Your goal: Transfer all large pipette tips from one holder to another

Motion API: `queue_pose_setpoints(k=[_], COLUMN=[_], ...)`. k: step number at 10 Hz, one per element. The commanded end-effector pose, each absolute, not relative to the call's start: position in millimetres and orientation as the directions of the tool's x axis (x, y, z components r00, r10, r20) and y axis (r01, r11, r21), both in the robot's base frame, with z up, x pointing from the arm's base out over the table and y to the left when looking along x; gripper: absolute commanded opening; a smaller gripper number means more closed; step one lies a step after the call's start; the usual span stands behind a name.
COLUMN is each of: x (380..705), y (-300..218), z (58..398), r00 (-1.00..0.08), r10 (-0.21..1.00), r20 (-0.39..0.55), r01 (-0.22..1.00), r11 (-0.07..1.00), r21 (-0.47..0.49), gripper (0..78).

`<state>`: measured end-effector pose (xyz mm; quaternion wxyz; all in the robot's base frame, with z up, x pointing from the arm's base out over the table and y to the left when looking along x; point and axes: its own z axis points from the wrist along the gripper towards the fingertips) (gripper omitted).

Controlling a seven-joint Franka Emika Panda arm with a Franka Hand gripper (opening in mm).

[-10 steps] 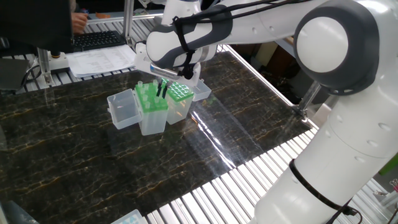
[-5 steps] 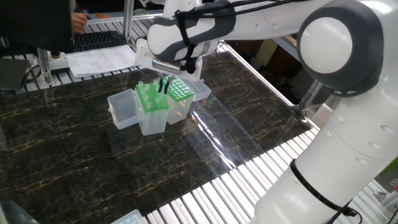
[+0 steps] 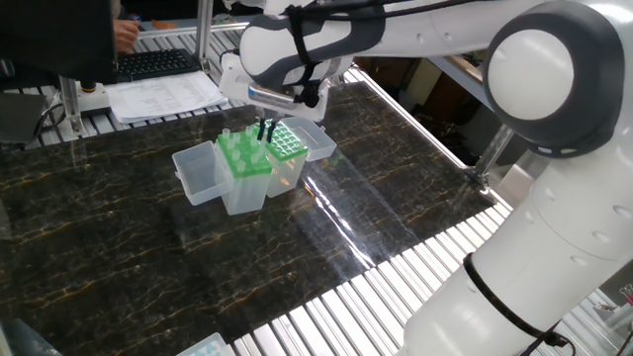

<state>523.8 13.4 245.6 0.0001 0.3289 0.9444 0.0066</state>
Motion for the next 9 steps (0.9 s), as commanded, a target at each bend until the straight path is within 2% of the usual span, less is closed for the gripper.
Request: queue_pose_setpoints(k=[1, 9], x=[522, 526], y=[0, -14], z=[272, 293], r00=[-0.803, -0.801], r10=[0.595, 0.597], r20=[0.007, 0.046], r01=[0.595, 0.599], r11=[0.803, 0.8], r21=[0.014, 0.027], gripper=[1.2, 1.2])
